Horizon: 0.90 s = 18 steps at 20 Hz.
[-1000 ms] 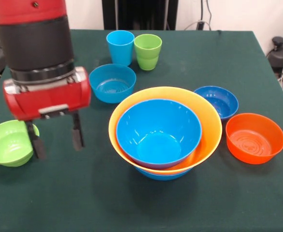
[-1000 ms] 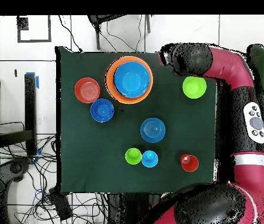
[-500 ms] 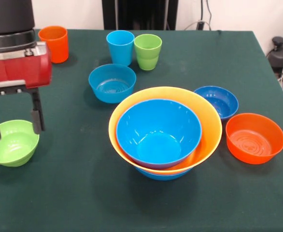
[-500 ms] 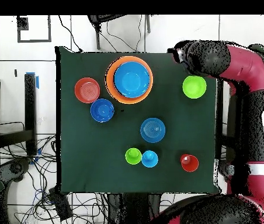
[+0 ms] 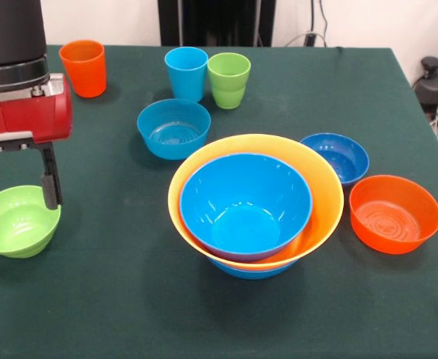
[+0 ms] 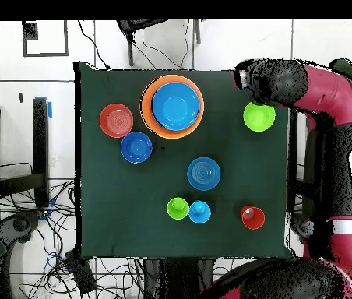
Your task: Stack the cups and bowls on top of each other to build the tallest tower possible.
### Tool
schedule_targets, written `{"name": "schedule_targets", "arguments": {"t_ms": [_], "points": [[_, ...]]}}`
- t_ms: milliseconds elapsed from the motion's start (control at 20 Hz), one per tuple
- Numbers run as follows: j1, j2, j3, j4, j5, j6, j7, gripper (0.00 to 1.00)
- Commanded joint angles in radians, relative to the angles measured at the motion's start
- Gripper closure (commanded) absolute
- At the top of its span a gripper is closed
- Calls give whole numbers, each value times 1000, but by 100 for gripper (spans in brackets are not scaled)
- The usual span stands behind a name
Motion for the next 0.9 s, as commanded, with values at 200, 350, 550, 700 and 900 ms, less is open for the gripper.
{"name": "schedule_targets", "arguments": {"t_ms": [200, 350, 550, 700, 900], "points": [[86, 154, -31, -196, -14, 279, -59, 0], [116, 188, -22, -286, -28, 353, -77, 0], [156, 208, -13, -369, -32, 458, -56, 0], [199, 239, 1, -470, -54, 553, -47, 0], [231, 266, 17, -564, -84, 641, -49, 0]]}}
